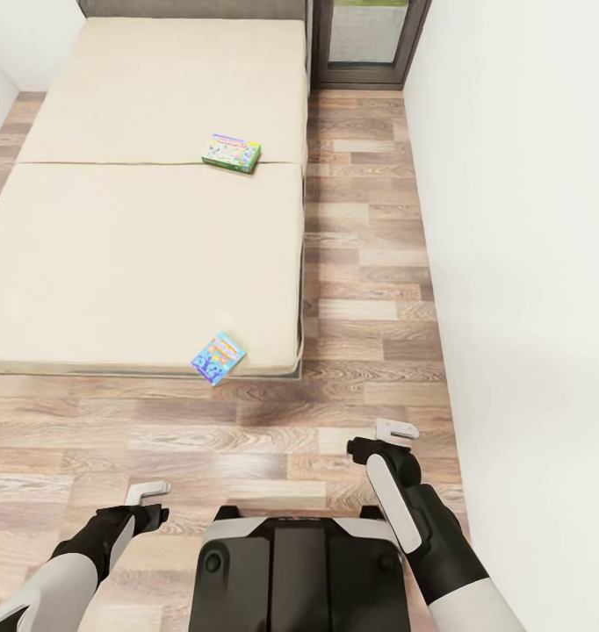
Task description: Put all the toys in the child's room - the three board games (two on the bed and one on the table), the two jigsaw puzzles on the table, and the tennis ball on the table - inside the toy box on the table in the child's room.
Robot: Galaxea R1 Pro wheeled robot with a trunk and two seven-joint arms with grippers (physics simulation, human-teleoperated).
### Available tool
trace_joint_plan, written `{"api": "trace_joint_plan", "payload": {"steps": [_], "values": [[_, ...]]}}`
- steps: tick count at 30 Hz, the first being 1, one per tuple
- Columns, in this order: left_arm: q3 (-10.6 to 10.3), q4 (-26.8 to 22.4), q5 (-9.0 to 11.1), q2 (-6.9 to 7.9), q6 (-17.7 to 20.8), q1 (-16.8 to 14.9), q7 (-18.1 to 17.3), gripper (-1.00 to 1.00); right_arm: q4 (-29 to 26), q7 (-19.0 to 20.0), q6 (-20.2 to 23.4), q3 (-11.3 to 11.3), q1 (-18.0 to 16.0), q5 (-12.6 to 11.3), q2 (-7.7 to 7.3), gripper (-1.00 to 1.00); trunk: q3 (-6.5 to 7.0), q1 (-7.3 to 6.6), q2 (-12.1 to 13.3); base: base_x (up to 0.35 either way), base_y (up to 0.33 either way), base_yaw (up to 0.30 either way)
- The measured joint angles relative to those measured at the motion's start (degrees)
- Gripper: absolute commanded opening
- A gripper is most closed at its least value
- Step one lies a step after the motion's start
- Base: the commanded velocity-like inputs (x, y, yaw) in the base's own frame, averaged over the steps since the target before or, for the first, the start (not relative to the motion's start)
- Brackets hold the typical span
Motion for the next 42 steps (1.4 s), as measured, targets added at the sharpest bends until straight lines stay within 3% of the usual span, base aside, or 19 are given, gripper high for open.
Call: {"api": "trace_joint_plan", "payload": {"steps": [21, 42], "values": [[0.01, 0.00, 0.02, 0.04, -0.01, 0.01, -0.13, 1.00, -0.08, 0.00, 0.01, 0.17, 0.00, 0.08, 0.22, 1.00, 0.54, 0.00, 0.00, 0.000, 0.000, -0.016], [0.00, 0.00, -0.03, 0.00, -0.01, 0.01, -0.23, 1.00, -0.08, 0.00, 0.01, 0.26, 0.00, 0.09, 0.29, 1.00, 2.37, 0.00, 0.00, 0.000, 0.000, 0.000]]}}
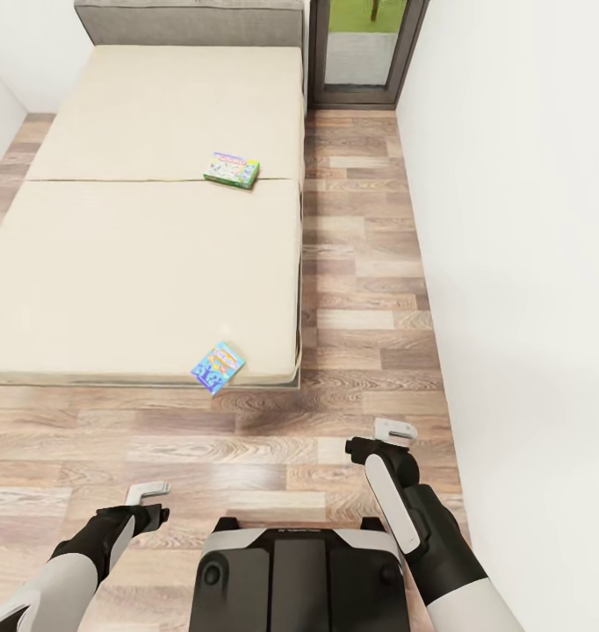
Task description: Put all the toys in the child's room - the three board games (two on the bed and one on the table), the two jigsaw puzzles on the table, and the tennis ball on the table - inside the toy box on the table in the child's room.
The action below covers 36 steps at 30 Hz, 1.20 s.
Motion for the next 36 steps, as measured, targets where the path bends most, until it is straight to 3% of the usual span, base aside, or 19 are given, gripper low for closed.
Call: {"api": "trace_joint_plan", "payload": {"steps": [36], "values": [[0.03, 0.43, 0.13, 0.00, 0.00, 0.04, 0.00, 1.00, 0.02, 0.00, 0.00, -0.08, 0.00, -0.08, -0.04, 1.00, 3.40, 0.00, 0.00, 0.000, 0.000, 0.000]]}}
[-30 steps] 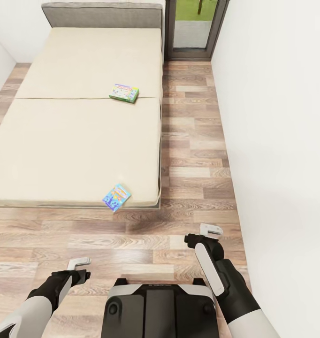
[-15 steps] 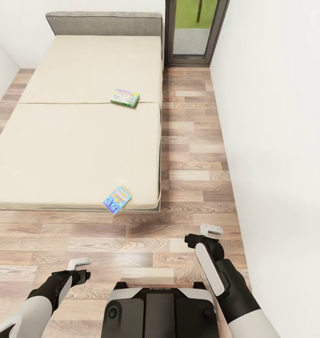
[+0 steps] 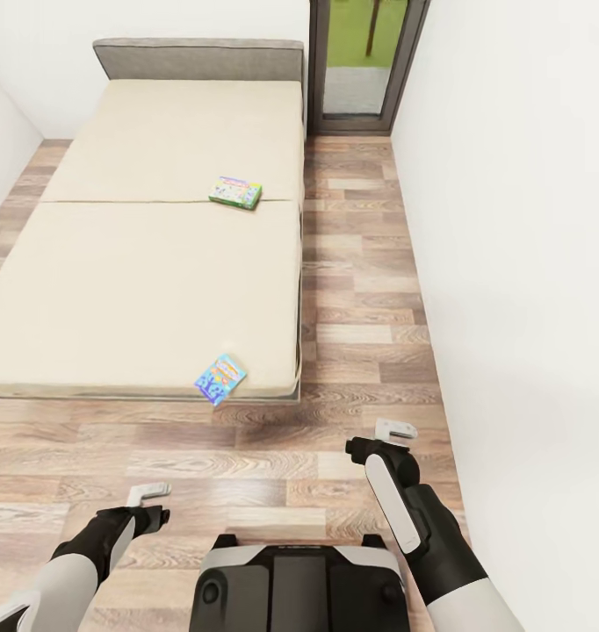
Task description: Put all the toys in the child's room - the three board games (two on the bed and one on the table), the two jigsaw puzzles on the table, and the tennis ball on the table - inside the toy box on the table in the child's room.
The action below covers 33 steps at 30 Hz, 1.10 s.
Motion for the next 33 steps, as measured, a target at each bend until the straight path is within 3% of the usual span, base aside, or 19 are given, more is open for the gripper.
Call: {"api": "trace_joint_plan", "payload": {"steps": [33], "values": [[0.01, 0.72, 0.01, 0.00, -0.26, 0.30, 0.00, 1.00, -0.02, 0.00, 0.00, 0.05, 0.00, 0.08, -0.01, 1.00, 3.12, 0.00, 0.00, 0.000, 0.000, 0.000]]}}
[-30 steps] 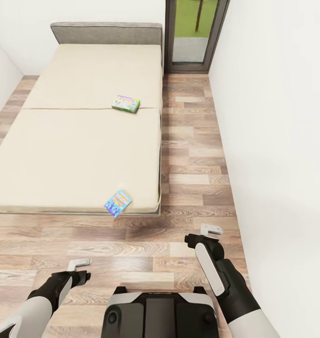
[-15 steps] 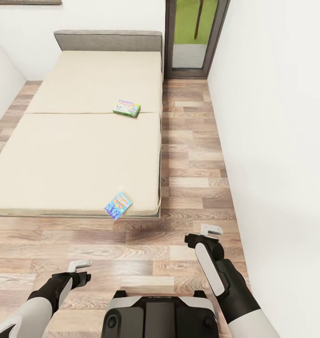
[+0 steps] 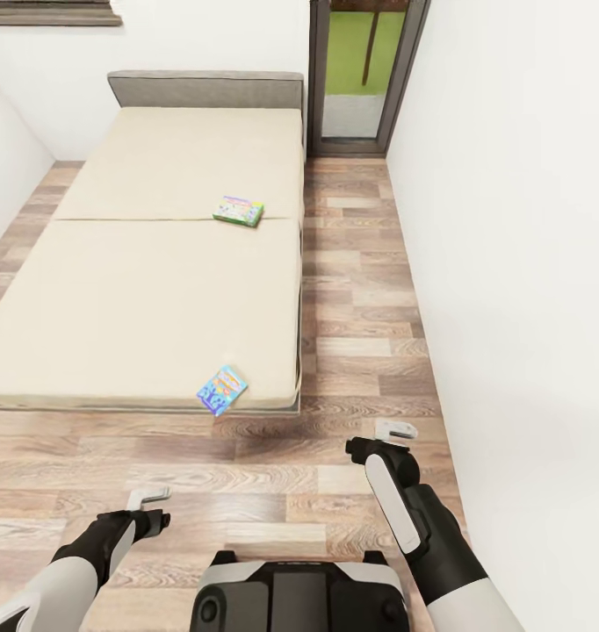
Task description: Put all the toys in the child's room - the three board games (two on the bed and one on the table), the two jigsaw puzzles on the table, and the tennis ball on the table - inside the toy box on the table in the child's room.
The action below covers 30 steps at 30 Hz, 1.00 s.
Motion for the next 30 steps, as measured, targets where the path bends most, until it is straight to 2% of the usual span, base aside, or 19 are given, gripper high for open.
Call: {"api": "trace_joint_plan", "payload": {"steps": [30], "values": [[-0.02, 0.95, -0.08, 0.00, -0.04, 0.01, 0.05, 1.00, 0.00, 0.00, 0.00, -0.02, 0.00, 0.00, 0.00, 1.00, 2.83, 0.00, 0.00, 0.000, 0.000, 0.000]]}}
